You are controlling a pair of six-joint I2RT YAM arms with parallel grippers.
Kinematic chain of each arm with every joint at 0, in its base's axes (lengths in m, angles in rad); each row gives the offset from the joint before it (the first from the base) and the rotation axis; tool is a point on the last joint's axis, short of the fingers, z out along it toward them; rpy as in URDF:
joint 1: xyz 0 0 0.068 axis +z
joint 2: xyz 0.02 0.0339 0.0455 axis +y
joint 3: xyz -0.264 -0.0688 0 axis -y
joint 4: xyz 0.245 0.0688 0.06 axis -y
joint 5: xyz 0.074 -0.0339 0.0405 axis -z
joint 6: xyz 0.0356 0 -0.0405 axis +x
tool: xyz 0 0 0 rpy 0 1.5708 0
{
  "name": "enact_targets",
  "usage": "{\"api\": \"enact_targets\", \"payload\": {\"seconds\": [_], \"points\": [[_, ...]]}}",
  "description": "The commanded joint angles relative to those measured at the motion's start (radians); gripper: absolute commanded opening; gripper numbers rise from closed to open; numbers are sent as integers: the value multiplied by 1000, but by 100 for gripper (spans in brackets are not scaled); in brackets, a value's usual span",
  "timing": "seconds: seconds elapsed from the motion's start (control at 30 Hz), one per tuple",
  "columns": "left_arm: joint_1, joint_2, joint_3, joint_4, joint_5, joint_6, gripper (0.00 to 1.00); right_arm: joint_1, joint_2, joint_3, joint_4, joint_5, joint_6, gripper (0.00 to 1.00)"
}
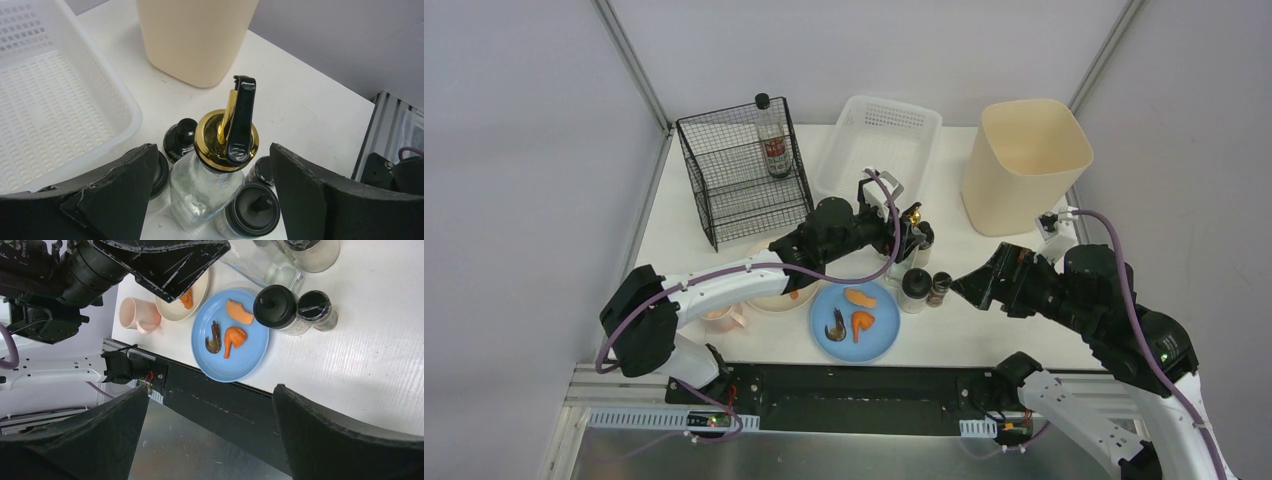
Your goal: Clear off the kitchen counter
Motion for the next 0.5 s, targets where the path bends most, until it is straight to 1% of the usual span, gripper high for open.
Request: {"api": "enact_targets", "payload": {"seconds": [0.0, 0.07, 0.33, 0.47], "points": [[-10, 21, 26, 136, -47, 15, 82, 7, -15, -11, 26, -13, 13, 99], [-12, 34, 24, 154, -72, 10, 79, 7, -18, -12, 22, -12, 10, 99], [-13, 69, 36, 180, -73, 3, 60, 7, -33, -19, 10, -5, 1, 99], [-16, 80, 46, 180, -73, 4, 47, 6, -40, -22, 8, -6, 4, 99]]}}
